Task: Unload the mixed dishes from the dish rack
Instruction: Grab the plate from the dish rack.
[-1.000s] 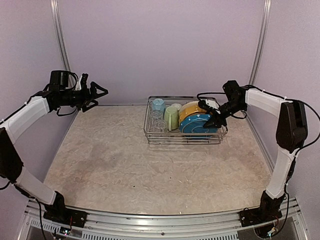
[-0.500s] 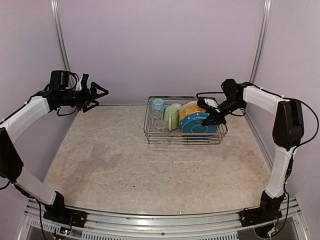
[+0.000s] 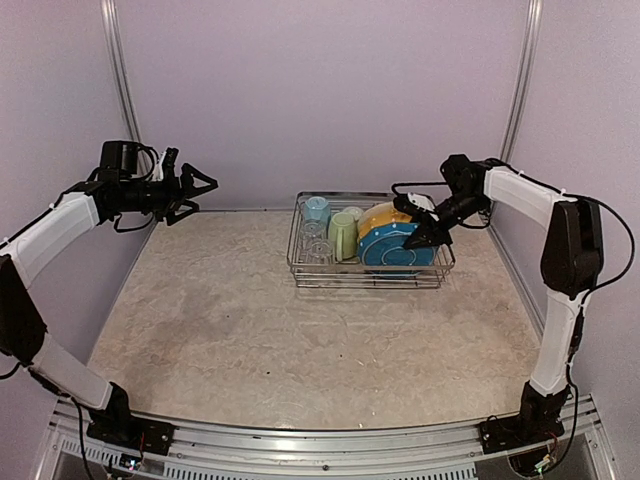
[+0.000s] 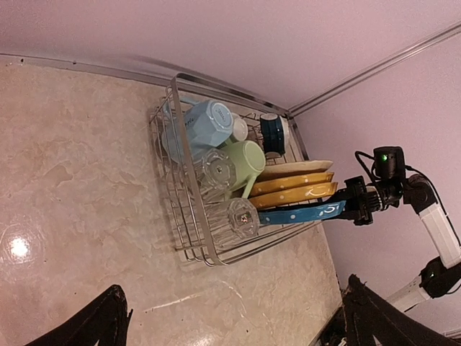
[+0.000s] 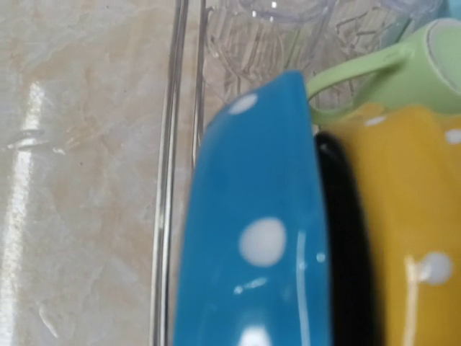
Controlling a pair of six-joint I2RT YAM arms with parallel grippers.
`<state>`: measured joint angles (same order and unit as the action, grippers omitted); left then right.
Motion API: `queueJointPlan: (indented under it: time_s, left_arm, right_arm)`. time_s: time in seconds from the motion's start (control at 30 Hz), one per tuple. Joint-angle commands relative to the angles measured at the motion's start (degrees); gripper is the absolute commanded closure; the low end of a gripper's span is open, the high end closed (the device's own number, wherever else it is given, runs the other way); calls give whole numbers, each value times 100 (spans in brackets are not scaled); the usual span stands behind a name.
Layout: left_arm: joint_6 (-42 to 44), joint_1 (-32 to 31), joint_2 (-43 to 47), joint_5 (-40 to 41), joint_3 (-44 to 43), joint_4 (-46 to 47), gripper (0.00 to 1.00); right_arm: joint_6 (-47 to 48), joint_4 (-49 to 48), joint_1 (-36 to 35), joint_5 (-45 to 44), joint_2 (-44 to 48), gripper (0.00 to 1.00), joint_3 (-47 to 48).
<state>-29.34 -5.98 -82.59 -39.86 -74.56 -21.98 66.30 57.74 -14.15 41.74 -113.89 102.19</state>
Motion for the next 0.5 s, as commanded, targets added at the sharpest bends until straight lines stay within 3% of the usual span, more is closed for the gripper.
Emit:
queueJointPlan:
  time_s: [0.0,0.3,0.47]
  left_arm:
    - [-10,-35,-12,-84,-155,9,1]
    - [-63,-39,-21,-150,-146,55,1]
    - [-97,-52,-29,-175,-146,63,1]
  right_arm:
    - [-236,187,-1,972,164,100,421]
    - [-443,707,18,1526,124,100,941]
    - [-725,451,11,1632,414,100,826]
